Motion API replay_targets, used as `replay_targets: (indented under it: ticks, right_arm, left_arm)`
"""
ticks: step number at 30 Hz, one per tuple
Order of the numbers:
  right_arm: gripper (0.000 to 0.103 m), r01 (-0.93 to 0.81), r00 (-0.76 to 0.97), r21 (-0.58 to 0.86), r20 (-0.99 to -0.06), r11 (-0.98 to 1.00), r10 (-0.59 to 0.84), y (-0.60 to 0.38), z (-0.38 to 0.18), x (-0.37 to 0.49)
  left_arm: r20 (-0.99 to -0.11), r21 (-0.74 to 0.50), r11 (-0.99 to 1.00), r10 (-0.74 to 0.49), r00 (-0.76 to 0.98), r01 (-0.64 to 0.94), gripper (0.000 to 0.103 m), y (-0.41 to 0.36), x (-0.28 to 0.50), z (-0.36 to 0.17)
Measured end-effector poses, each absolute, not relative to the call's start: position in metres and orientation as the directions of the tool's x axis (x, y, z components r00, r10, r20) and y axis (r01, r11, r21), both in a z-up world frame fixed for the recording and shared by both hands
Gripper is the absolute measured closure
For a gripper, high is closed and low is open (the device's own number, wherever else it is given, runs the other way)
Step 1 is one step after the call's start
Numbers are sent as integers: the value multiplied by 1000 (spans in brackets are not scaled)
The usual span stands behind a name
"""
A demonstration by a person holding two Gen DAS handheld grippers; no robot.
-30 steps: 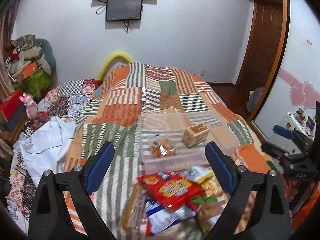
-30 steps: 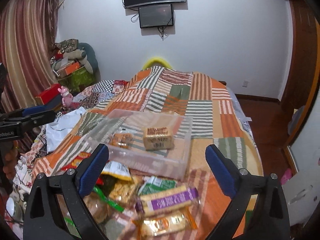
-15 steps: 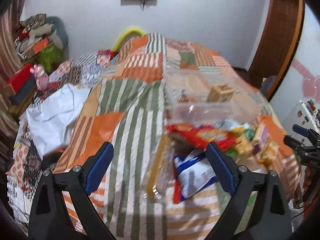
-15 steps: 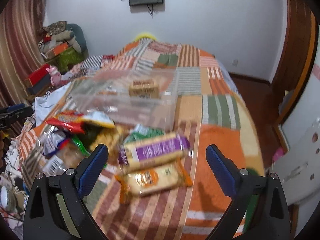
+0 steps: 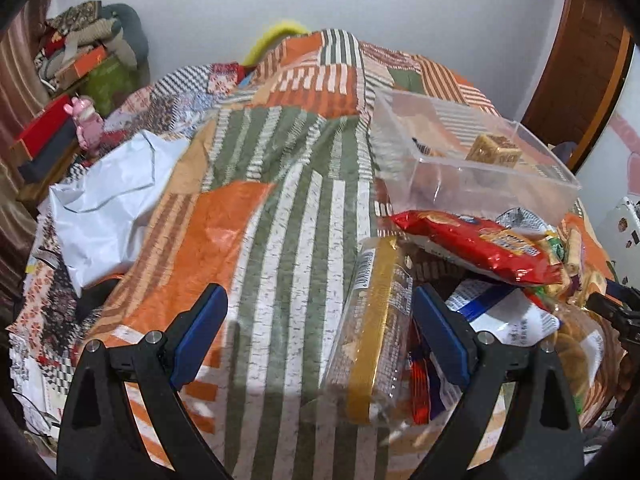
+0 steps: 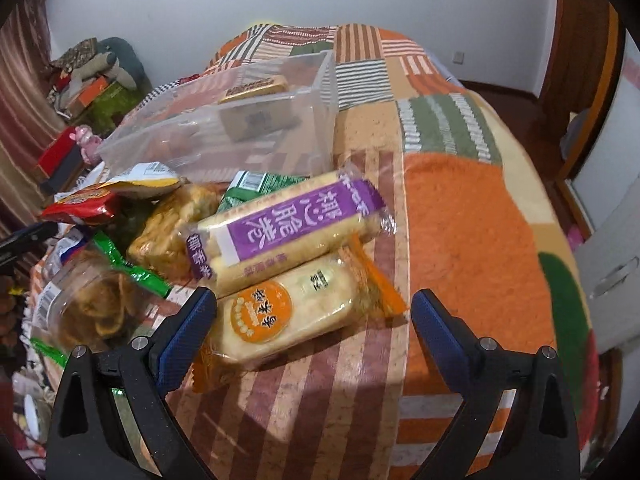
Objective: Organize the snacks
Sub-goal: 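Grasp the wafer roll with the left tool while the right tool grasps the cream cake, then lift both snacks over the clear box and release them inside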
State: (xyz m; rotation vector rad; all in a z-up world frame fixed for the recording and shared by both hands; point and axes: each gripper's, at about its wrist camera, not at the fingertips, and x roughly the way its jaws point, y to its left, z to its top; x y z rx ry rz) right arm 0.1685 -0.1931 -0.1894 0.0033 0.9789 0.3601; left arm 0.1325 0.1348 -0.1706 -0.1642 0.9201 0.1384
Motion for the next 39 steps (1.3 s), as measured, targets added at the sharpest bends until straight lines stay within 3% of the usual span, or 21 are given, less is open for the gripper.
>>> replay_targets:
  ticks: [10, 14, 18, 23, 26, 34, 39]
  right_arm:
    - [5, -233, 524, 110, -823, 966, 221, -231, -185, 161]
    - [5, -224, 531, 101, -822, 969, 208, -232, -181, 162]
    - [6, -252, 528, 107, -818, 962, 229, -218, -181, 169]
    - [10, -280, 506, 100, -830, 955, 236, -201, -193, 178]
    - [16, -269, 506, 94, -833, 958, 224, -202, -198, 179]
    - [62, -247, 512, 100, -831, 964, 217, -223, -193, 180]
    - [70, -240, 512, 113, -829, 964, 225, -232, -191, 179]
  left_arm:
    - [-828, -155, 977, -47, 559, -148, 30, 131, 151, -196]
    - [-828, -220, 962, -97, 552, -161, 47, 132, 150, -205]
    - [-828, -198, 965, -69, 556, -175, 60, 130, 142, -208]
    - [-823, -169, 970, -40, 566, -176, 65, 126, 131, -207]
    - [-820, -168, 968, -32, 571, -187, 66, 127, 127, -206]
    - [-804, -156, 967, -6, 594, -201, 67, 128, 117, -193]
    - [-785, -151, 968, 6, 619, -200, 67, 129, 111, -180]
